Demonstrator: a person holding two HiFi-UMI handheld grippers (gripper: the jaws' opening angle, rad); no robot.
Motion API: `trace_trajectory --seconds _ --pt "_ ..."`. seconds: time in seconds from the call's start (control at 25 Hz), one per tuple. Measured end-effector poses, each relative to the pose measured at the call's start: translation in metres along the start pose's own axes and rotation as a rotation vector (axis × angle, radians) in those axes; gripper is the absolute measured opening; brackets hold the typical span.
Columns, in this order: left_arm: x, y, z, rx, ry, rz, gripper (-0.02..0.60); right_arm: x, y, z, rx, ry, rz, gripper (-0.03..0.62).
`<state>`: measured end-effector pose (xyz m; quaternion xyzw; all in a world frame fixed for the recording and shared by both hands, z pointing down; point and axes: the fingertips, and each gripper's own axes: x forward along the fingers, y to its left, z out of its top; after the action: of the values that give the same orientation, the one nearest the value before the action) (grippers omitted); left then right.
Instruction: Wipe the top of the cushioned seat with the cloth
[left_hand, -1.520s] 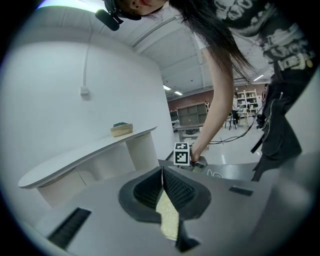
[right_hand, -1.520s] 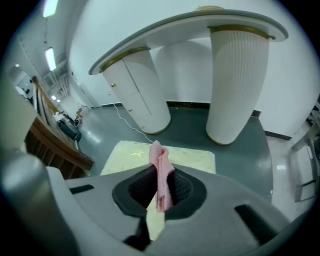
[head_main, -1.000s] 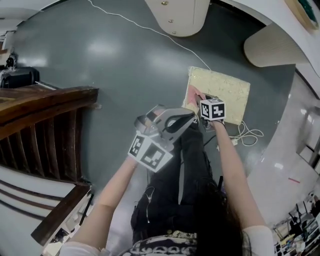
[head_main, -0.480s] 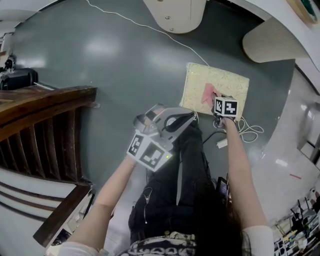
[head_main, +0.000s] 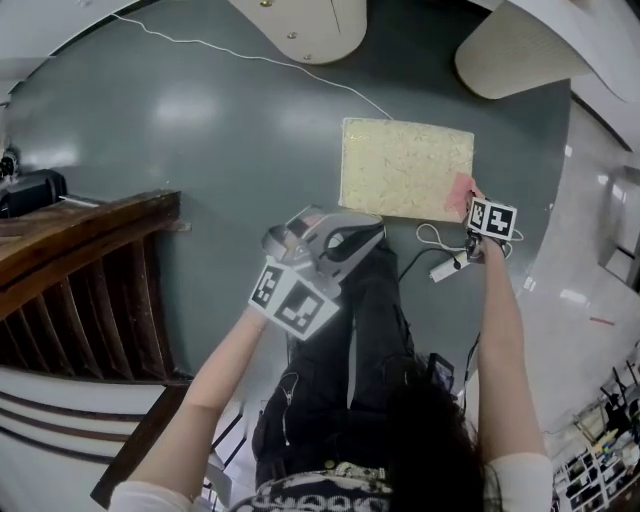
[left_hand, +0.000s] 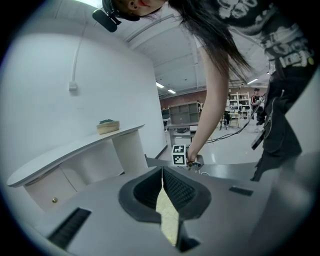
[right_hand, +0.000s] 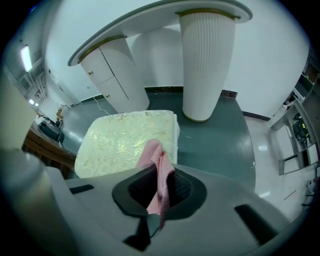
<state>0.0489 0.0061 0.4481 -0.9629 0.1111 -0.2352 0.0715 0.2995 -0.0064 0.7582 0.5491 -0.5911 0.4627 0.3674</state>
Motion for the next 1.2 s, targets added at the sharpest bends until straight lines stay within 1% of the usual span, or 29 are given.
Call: trace_trajectory --seconds 0.12,0.2,0.28,0.36,0.44,0.56,0.72,0.84,1.04,1.2 --pt "0.007 -0.003 0.003 0.009 0.001 -0.025 0.008 -0.010 -0.027 -0.007 0.029 0.002 -0.036 0.012" --pt "0.010 -0.005 0.003 0.013 0.003 -0.035 0.008 -0.015 -0.036 -0.010 0.047 -0.003 -0.045 0.012" --pt "0.011 -0.006 0.004 0.015 0.005 -0.037 0.008 -0.020 -0.036 -0.010 0.055 -0.019 -0.033 0.012" --pt "0.011 -0.007 0.004 0.013 0.006 -0.032 0.008 -0.025 -0.024 -0.008 0.043 -0.048 0.003 0.012" --pt "0.008 -0.006 0.005 0.012 0.006 -0.022 0.008 -0.033 0.000 -0.005 0.004 -0.079 0.056 0.012" --pt "-0.001 -0.005 0.003 0.005 0.013 -0.004 0.008 -0.040 0.050 -0.002 -0.064 -0.115 0.152 0.012" --pt "-0.016 -0.005 -0.003 -0.005 0.026 0.022 0.008 -0.040 0.120 -0.007 -0.139 -0.131 0.264 0.012" --pt "-0.029 -0.008 -0.007 -0.009 0.037 0.035 0.008 -0.036 0.170 -0.015 -0.171 -0.126 0.334 0.012" --pt "-0.053 -0.016 -0.022 -0.019 0.052 0.049 0.008 -0.020 0.246 -0.031 -0.201 -0.112 0.416 0.012" --pt "-0.069 -0.022 -0.034 -0.030 0.061 0.060 0.008 -0.007 0.286 -0.039 -0.216 -0.094 0.442 0.012"
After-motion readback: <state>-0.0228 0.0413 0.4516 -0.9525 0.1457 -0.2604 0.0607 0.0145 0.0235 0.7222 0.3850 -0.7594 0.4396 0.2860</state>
